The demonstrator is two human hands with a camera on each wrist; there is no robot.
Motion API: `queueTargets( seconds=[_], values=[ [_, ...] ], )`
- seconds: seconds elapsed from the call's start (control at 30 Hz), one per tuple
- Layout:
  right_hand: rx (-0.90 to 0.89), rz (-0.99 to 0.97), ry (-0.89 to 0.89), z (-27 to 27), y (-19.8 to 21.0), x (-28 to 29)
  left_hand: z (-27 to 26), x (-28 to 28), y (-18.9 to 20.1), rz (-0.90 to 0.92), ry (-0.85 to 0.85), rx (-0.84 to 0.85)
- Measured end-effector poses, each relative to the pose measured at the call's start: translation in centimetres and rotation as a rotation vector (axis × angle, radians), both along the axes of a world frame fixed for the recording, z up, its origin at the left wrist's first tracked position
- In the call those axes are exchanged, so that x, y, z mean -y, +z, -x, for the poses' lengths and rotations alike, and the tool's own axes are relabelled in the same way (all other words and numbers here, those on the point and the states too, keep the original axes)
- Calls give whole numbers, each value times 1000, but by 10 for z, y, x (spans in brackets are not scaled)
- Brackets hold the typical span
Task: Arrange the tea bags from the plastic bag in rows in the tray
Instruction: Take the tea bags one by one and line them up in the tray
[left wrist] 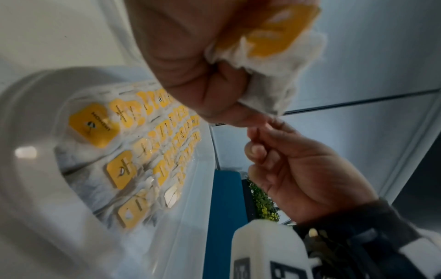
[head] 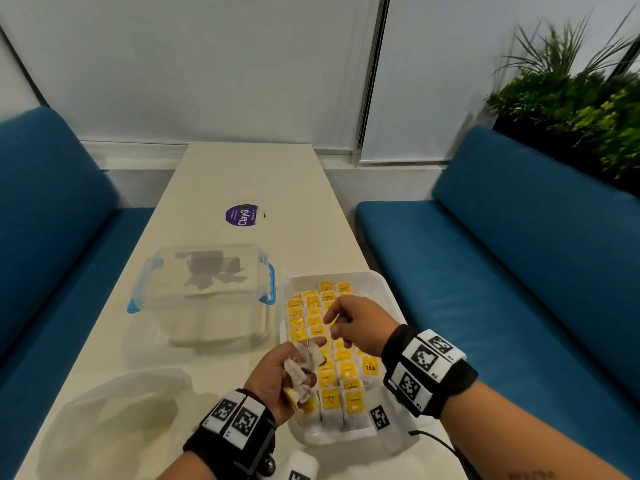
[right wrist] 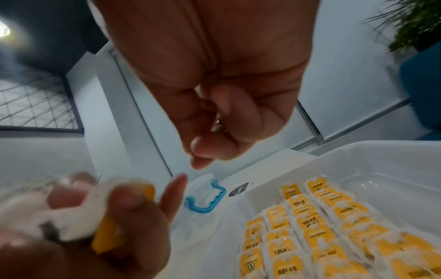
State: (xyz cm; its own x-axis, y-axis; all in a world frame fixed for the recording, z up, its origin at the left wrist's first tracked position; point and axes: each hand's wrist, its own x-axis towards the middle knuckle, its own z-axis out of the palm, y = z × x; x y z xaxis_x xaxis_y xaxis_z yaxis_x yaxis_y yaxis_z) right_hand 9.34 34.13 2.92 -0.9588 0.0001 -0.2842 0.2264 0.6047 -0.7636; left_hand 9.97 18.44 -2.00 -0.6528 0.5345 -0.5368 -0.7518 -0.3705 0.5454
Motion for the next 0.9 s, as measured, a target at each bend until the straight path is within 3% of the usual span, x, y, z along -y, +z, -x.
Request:
queueTargets(
  seconds=[0.23, 0.33, 0.43, 0.6, 0.73, 0.9],
  values=[
    [281, 85, 44, -9, 1, 3, 6, 1, -3, -137, 121, 30],
    [390, 263, 18, -10, -5, 8, 5, -2, -3, -171, 135, 1],
    [439, 492, -75, -11, -9, 8, 6, -4, -4, -95, 120, -36],
    [401, 604, -147, -9, -14, 9, 5, -7, -3, 39, 109, -80],
    [314, 601, -146, -6, -8, 10, 7, -6, -4, 79, 121, -71],
    [193, 285, -100, -5, -4, 11, 7, -6, 0, 61, 86, -103]
  ],
)
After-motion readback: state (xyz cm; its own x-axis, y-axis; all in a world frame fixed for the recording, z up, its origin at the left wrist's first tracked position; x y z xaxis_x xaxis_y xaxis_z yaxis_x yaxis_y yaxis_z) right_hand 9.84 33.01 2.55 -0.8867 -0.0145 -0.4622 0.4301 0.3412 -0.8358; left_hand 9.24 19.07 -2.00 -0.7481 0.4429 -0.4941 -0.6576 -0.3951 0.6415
